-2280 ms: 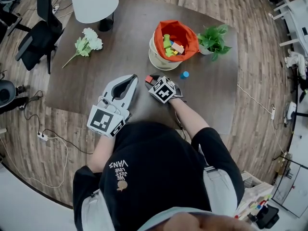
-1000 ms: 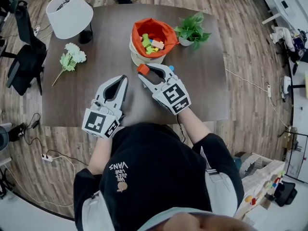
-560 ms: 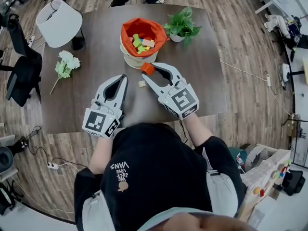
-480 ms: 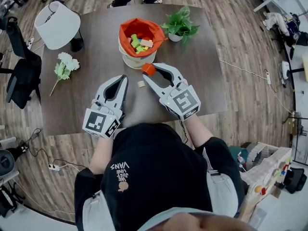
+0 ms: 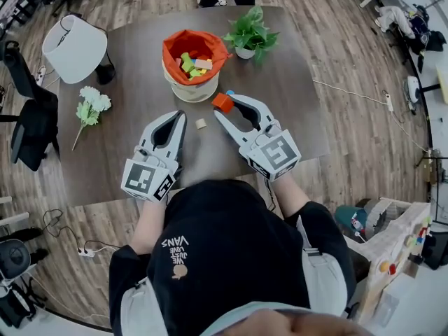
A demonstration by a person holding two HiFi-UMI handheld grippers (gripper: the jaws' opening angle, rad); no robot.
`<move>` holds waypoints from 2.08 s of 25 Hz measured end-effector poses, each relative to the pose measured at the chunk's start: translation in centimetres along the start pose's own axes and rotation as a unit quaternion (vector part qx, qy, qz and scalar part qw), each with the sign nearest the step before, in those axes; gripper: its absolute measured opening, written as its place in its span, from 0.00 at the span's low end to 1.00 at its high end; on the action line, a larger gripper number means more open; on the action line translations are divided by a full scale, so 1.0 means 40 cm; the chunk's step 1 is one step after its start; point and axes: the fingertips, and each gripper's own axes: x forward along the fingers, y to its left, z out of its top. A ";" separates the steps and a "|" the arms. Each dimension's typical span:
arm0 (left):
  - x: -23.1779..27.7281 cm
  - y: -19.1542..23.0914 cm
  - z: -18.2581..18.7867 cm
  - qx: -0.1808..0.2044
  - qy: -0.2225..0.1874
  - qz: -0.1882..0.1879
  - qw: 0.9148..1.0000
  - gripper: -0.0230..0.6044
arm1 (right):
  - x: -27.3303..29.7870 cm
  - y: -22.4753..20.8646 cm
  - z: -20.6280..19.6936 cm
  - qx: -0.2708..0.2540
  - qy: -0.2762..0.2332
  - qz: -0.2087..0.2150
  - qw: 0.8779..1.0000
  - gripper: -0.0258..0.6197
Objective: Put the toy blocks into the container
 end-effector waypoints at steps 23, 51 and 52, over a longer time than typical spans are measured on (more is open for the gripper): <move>0.010 -0.003 -0.010 -0.002 0.006 0.006 1.000 0.05 | 0.129 -0.110 -0.014 -0.017 0.014 -0.007 1.000 0.28; -0.021 0.052 -0.011 -0.007 -0.002 0.038 0.999 0.05 | 0.342 -0.210 -0.228 -0.004 0.188 -0.021 0.982 0.28; -0.021 0.051 -0.011 -0.008 -0.002 0.039 0.999 0.05 | 0.343 -0.209 -0.233 -0.004 0.193 -0.020 0.981 0.28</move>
